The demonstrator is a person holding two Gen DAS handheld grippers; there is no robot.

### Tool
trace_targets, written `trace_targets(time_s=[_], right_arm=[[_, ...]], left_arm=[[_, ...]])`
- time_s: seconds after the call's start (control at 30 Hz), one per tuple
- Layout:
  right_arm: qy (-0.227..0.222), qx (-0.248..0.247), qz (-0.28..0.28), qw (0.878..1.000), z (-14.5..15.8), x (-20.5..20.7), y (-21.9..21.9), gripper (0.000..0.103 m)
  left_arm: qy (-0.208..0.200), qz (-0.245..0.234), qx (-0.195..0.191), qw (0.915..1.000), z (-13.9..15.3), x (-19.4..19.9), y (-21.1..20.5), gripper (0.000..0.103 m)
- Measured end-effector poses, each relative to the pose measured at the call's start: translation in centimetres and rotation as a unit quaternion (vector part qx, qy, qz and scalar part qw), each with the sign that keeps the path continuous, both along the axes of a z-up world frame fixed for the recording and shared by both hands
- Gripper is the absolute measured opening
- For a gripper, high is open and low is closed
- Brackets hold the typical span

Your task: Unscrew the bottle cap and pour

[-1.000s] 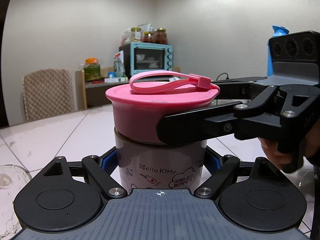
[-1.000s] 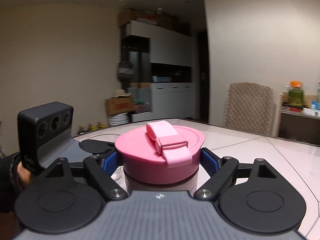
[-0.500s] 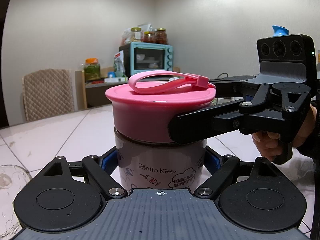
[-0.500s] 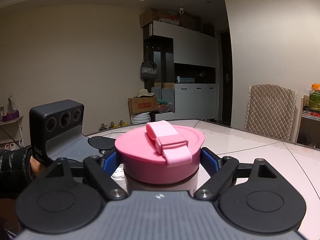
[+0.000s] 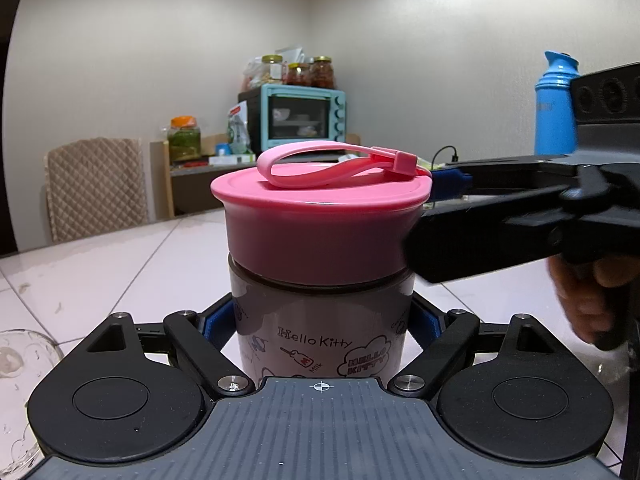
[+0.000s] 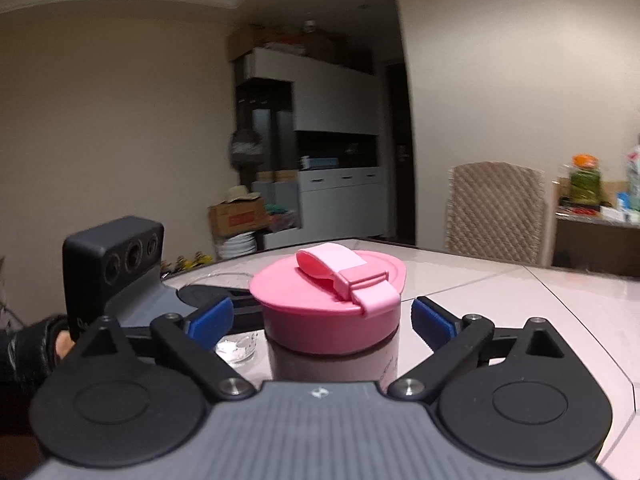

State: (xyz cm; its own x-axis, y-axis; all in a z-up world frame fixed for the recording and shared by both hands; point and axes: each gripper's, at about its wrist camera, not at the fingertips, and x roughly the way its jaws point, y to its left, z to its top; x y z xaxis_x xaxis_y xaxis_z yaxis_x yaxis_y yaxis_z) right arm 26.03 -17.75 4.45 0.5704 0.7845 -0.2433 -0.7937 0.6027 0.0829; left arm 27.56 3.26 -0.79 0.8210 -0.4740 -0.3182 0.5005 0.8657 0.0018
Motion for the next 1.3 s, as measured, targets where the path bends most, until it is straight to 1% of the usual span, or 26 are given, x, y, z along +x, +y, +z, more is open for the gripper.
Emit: trace_targets(time_s=[0.07, 0.1, 0.27, 0.37, 0.47, 0.63, 0.73, 0.97, 1.03, 1.3], right_arm=[[0.001, 0.011, -0.021, 1.0, 0.0, -0.4, -0.2, 0.101], [0.002, 0.009, -0.036, 0.999, 0.1, -0.6, -0.1, 0.102], [0.006, 0.015, -0.07, 0.997, -0.5, -1.2, 0.4, 0.102], [-0.002, 0.01, -0.088, 0.996, -0.9, -1.6, 1.0, 0.102], [0.004, 0.008, -0.104, 0.995, -1.1, -1.4, 2.4, 0.102], [-0.003, -0.008, -0.129, 0.992, -1.5, -1.0, 3.7, 0.101], [-0.008, -0.014, -0.139, 0.99, -1.8, -1.2, 4.4, 0.101], [-0.013, -0.012, -0.139, 0.99, -2.1, -2.8, 5.3, 0.1], [-0.014, -0.012, -0.138, 0.99, -2.1, -3.3, 5.4, 0.096], [-0.017, -0.017, -0.139, 0.99, -2.0, -3.5, 6.2, 0.086]], left_arm=[[0.0, 0.0, 0.0, 1.0, 0.0, 0.0, 0.0, 0.089], [0.0, 0.0, 0.0, 1.0, 0.0, 0.0, 0.0, 0.089], [0.0, 0.0, 0.0, 1.0, 0.0, 0.0, 0.0, 0.089], [0.0, 0.0, 0.0, 1.0, 0.0, 0.1, 0.0, 0.09], [0.0, 0.0, 0.0, 1.0, 0.0, 0.1, 0.0, 0.089], [0.0, 0.0, 0.0, 1.0, 0.0, 0.1, 0.1, 0.09], [0.0, 0.0, 0.0, 1.0, 0.1, 0.2, 0.1, 0.089], [0.0, 0.0, 0.0, 1.0, 0.1, 0.2, 0.1, 0.089], [0.0, 0.0, 0.0, 1.0, 0.1, 0.2, 0.2, 0.089], [0.0, 0.0, 0.0, 1.0, 0.1, 0.3, 0.1, 0.09]])
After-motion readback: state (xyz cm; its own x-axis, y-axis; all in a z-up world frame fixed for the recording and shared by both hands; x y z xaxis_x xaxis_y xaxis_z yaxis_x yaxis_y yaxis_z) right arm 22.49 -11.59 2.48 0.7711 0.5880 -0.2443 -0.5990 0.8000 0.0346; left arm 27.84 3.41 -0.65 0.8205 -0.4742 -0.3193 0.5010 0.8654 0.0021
